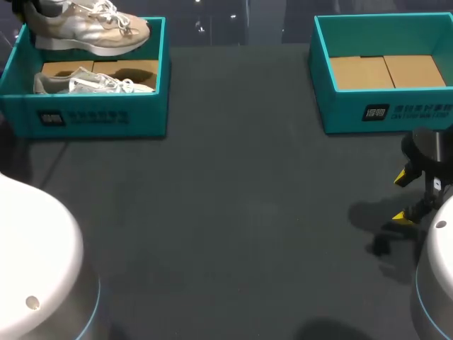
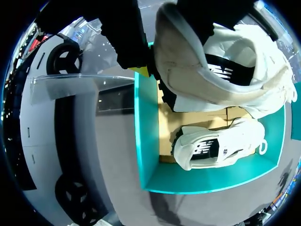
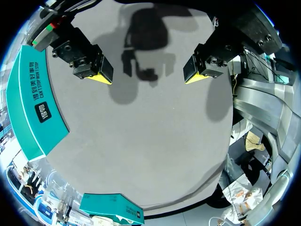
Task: Take the shoe out of the shoebox, open the shoe tongue, remove and reinsert the insole, then place the shoe into the shoebox
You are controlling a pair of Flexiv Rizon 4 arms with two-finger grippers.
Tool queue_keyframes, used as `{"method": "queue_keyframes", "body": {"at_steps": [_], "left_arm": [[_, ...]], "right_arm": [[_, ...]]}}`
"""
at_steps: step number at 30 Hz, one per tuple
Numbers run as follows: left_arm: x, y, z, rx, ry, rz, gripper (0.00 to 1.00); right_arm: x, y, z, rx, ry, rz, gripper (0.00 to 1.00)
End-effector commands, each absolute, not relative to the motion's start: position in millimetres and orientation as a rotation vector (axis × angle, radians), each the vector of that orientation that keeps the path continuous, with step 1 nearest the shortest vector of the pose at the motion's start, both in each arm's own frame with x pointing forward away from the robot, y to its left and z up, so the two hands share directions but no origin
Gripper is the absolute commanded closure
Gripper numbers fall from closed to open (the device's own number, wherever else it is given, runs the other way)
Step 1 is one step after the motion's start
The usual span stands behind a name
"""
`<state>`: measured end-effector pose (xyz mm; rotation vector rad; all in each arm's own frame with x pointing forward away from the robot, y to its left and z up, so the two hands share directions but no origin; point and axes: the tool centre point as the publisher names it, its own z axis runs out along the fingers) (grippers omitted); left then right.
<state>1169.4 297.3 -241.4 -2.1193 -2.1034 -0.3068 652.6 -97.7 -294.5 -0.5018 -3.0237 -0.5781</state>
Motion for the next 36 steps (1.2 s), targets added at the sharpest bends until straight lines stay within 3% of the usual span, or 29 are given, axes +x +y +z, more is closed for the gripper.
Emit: {"method": "queue_keyframes", "body": {"at_steps": [1, 36], "left_arm": [[1173, 299, -251, -2.11, -2.102, -0.302, 1.0], [1201, 290, -327, -2.035, -2.082, -0.29, 1.0]], "right_arm": [[651, -98, -294, -0.504, -3.026, -0.576, 0.0], [651, -98, -294, -0.504, -3.026, -0.576, 0.0]]}}
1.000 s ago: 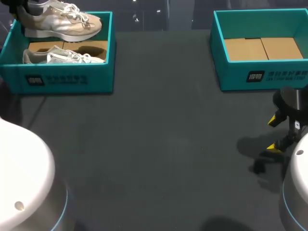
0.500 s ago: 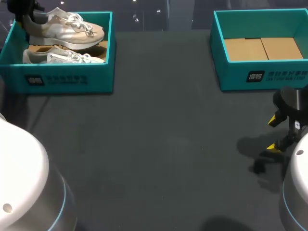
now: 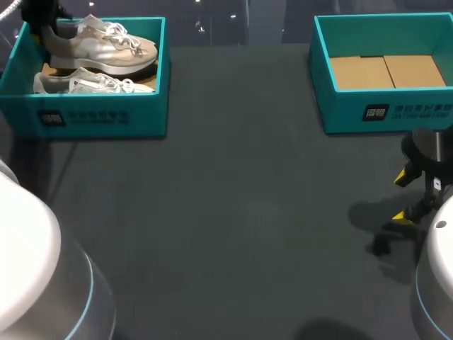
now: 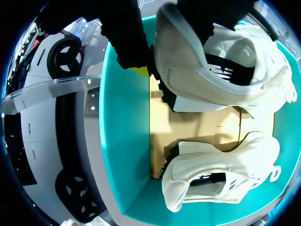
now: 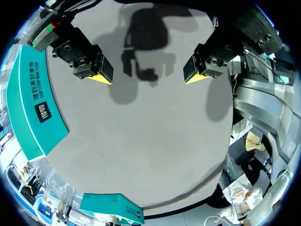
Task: Take the shoe out of the shoebox, open the shoe tongue, remove and reinsert the insole, then place the shoe into the shoebox
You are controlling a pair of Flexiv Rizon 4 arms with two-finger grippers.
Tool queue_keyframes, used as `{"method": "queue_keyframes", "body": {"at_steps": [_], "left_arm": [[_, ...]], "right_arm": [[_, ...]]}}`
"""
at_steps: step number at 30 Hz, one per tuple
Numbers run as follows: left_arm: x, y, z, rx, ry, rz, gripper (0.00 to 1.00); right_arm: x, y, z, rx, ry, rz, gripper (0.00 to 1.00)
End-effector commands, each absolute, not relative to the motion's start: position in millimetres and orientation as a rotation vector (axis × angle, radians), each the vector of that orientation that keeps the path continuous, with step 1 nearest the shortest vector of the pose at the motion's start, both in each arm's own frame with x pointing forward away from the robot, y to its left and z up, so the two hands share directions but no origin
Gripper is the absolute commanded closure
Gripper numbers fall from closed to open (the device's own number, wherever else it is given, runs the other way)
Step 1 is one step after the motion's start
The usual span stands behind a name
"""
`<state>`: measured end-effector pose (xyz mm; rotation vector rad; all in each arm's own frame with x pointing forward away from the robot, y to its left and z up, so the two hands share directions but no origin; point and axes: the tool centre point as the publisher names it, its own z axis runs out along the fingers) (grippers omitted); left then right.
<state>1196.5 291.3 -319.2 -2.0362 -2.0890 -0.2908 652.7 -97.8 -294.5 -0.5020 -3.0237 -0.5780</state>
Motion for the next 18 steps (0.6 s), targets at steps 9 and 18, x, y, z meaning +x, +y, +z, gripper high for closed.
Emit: {"method": "queue_keyframes", "body": {"at_steps": [9, 18], "left_arm": [[1201, 289, -341, -2.04, -2.078, -0.289, 1.0], [1202, 290, -352, -2.053, -2.094, -0.278, 0.95]], "right_arm": [[651, -98, -294, -0.504, -3.026, -0.576, 0.0], [651, -98, -294, -0.504, -3.026, -0.576, 0.0]]}}
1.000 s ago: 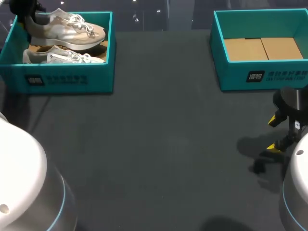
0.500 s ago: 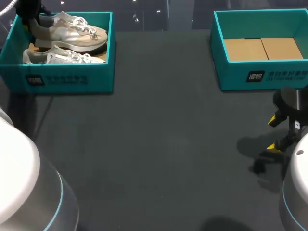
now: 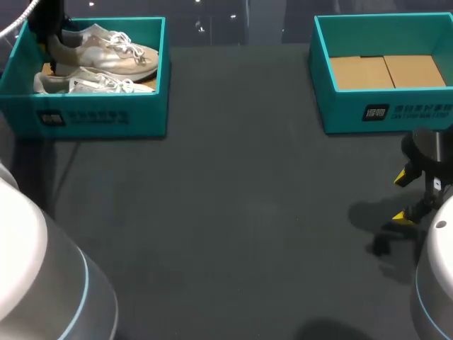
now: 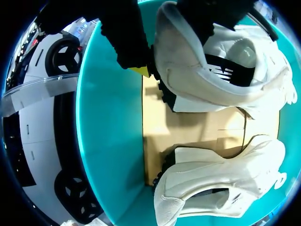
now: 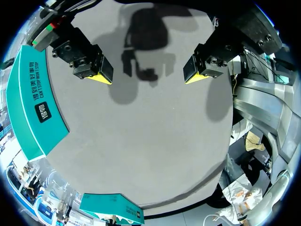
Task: Take the shoe out of the shoebox, open the shoe tongue, remove and reinsert the insole, then place the shoe into the shoebox
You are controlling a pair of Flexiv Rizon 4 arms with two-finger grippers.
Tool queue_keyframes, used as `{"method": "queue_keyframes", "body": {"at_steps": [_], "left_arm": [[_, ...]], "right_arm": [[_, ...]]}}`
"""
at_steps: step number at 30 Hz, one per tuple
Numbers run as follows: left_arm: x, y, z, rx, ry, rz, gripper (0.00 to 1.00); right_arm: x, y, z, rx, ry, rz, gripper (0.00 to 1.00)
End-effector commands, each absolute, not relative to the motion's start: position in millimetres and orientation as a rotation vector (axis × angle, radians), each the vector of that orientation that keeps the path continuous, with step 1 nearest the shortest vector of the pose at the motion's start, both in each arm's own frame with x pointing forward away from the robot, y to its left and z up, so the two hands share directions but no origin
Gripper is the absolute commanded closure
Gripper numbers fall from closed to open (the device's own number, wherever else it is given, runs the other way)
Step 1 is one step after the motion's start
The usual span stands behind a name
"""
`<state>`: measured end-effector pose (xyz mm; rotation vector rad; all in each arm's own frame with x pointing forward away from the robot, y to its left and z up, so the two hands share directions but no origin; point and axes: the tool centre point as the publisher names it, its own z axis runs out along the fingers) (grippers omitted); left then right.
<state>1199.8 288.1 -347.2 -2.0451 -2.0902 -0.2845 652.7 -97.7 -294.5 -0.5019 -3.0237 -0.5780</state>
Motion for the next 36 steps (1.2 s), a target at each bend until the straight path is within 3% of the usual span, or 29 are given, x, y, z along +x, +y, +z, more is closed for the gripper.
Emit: {"method": "queue_keyframes", "body": {"at_steps": [1, 6, 12, 18, 23, 30, 33, 36], "left_arm": [[1202, 291, -354, -2.054, -2.097, -0.273, 0.92], [1201, 291, -360, -2.061, -2.111, -0.261, 0.87], [1203, 291, -363, -2.062, -2.13, -0.265, 0.68], [1200, 292, -358, -2.072, -2.144, -0.247, 0.56], [1196, 289, -346, -2.095, -2.166, -0.221, 0.52], [1185, 279, -312, -2.137, -2.21, -0.2, 0.1], [1177, 274, -296, -2.159, -2.214, -0.187, 0.02], [1161, 268, -281, -2.177, -2.213, -0.18, 0.0]], "right_arm": [[651, -98, -294, -0.504, -3.026, -0.576, 0.0], [651, -98, -294, -0.504, -3.026, -0.576, 0.0], [651, -98, -294, -0.504, -3.026, -0.576, 0.0], [651, -98, -294, -0.504, -3.026, -0.576, 0.0], [651, -98, -294, -0.504, -3.026, -0.576, 0.0], [651, -98, -294, -0.504, -3.026, -0.576, 0.0], [651, -98, -294, -0.504, -3.026, -0.576, 0.0], [651, -98, -294, -0.504, -3.026, -0.576, 0.0]]}}
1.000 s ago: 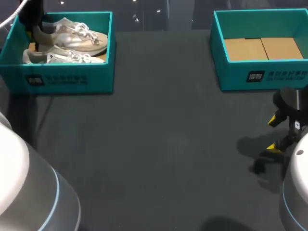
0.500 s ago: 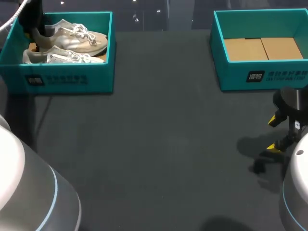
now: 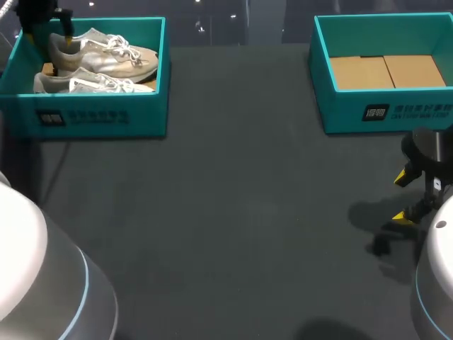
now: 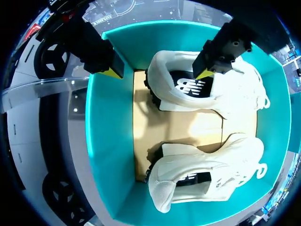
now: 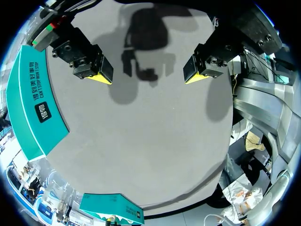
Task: Take the shoe out of the shoebox, open the shoe tongue, remove and reinsert the insole, then place the shoe into the shoebox
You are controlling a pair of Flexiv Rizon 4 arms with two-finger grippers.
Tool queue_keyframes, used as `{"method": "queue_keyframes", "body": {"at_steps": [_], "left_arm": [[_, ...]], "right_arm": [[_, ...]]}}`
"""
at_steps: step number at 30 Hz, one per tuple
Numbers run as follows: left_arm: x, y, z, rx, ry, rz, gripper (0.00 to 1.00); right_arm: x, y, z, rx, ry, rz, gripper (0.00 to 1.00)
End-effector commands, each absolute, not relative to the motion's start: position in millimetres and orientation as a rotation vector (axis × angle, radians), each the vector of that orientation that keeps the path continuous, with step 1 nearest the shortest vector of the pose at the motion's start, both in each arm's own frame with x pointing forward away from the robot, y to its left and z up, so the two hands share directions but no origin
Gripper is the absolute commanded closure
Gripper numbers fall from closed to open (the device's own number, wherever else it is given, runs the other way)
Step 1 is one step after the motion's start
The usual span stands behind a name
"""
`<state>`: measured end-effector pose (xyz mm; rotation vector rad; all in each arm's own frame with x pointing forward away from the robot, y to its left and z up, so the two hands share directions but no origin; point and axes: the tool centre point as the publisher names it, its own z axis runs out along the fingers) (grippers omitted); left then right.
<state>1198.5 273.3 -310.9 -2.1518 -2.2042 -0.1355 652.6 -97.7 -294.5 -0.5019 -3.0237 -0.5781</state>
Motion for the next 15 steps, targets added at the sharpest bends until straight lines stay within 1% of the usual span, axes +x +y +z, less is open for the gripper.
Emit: {"method": "queue_keyframes", "body": {"at_steps": [1, 9, 15], "left_arm": [[1155, 267, -276, -2.186, -2.211, -0.177, 0.0], [1105, 265, -254, -2.19, -2.204, -0.093, 0.0], [1105, 265, -254, -2.19, -2.204, -0.093, 0.0]], "right_arm": [[651, -98, -294, -0.504, -3.026, -0.576, 0.0], [651, -98, -294, -0.504, -3.026, -0.576, 0.0], [651, -98, -294, -0.504, -3.026, -0.576, 0.0]]}}
